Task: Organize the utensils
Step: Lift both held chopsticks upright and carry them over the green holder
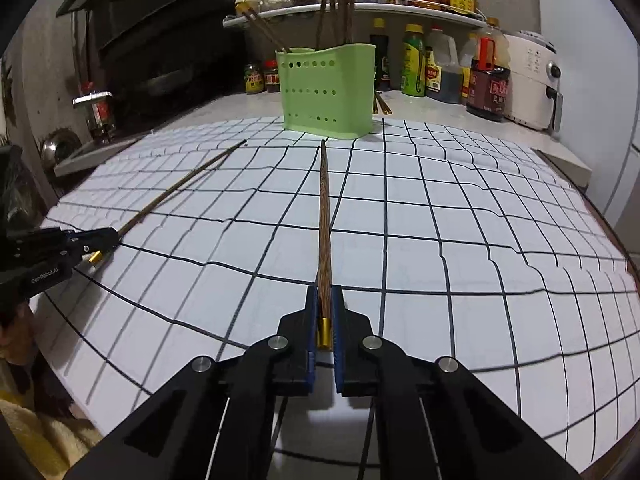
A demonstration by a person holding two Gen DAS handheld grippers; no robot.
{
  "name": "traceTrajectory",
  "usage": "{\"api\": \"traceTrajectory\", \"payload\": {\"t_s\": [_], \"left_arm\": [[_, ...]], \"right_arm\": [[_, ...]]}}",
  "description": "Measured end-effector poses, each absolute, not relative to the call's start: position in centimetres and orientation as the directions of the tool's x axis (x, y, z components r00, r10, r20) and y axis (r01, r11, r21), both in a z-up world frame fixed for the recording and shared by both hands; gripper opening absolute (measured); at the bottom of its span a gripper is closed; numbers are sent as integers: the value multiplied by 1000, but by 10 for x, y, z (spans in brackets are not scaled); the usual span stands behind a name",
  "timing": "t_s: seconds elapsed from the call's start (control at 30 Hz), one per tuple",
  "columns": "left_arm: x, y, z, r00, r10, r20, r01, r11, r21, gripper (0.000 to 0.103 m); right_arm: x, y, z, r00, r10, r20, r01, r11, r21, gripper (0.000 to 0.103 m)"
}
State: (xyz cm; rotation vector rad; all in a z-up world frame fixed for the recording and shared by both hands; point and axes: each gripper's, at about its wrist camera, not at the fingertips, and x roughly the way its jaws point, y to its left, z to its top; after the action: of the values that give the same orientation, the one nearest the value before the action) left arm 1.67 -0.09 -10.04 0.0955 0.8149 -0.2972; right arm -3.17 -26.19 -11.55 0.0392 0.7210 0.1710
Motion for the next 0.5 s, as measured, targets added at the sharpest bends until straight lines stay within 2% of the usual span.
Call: {"api": "traceTrajectory", "payload": {"t_s": [0.3, 0.5], "left_arm": [[-1, 14, -40, 759, -269, -593, 301, 953, -47, 7], [-6, 25, 18, 847, -282, -450, 294, 955, -44, 7]], "right_arm": [[-51, -279, -58, 825, 206, -526, -121, 974, 192, 7], [-55, -282, -2, 894, 198, -402, -137, 975, 177, 7]]}}
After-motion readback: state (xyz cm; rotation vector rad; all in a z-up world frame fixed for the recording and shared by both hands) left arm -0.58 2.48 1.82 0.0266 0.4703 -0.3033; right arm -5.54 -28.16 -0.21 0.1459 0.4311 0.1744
